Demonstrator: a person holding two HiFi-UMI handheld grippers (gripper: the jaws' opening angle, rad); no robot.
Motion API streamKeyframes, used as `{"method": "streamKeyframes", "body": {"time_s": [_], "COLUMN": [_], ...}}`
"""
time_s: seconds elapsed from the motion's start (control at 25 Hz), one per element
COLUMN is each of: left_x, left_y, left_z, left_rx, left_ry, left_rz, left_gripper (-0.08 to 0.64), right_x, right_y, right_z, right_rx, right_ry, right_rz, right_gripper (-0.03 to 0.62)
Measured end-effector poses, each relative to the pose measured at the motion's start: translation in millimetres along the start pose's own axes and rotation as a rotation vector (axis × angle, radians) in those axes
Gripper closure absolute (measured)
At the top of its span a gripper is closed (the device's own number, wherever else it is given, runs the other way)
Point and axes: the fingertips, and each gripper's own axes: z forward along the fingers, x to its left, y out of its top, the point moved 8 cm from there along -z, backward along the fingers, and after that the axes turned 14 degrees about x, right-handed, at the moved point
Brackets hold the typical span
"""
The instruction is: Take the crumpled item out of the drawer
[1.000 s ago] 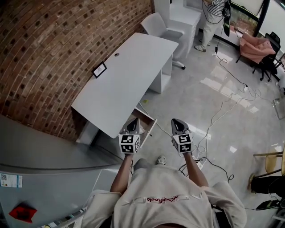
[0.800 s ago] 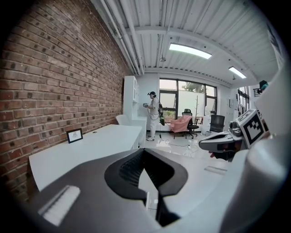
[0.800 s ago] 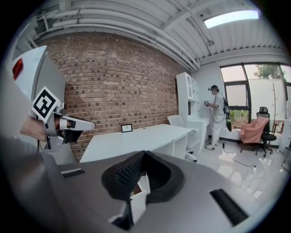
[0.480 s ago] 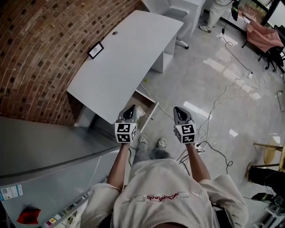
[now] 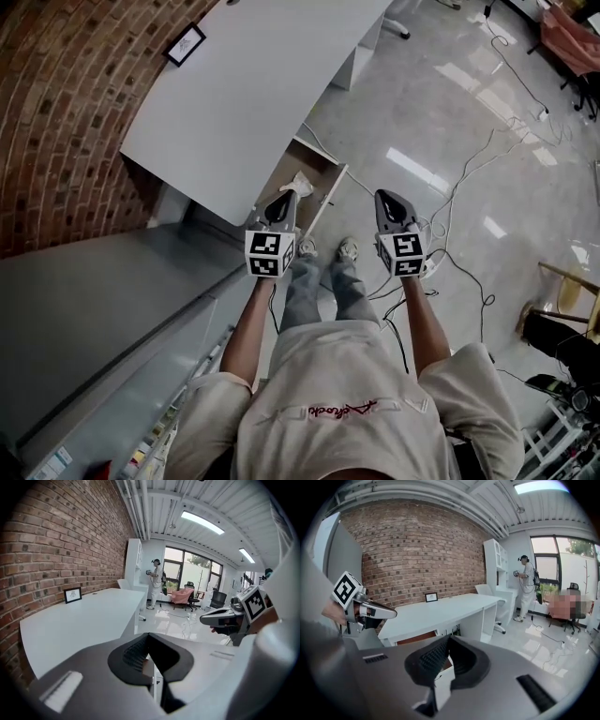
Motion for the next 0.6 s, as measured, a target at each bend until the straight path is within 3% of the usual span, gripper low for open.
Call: {"method": "streamKeyframes", "body": {"time_s": [0.24, 0.6], "left_x": [13, 35], "left_y": [-40, -102], "left_z": [21, 36], "left_rx": [0.058, 0.128], "left_ry": [-0.042, -0.032], "left_rz": [-0.029, -0.123], "left_gripper": [0.551, 0.551], "right_x": [22, 48], "right_y": [-23, -62], "right_z": [26, 70], "right_rx": [0.053, 0.158], "right_ry": [0.011, 0.064], "right_rz": [0.029, 0.021], "right_gripper": [0.580, 0.580]}}
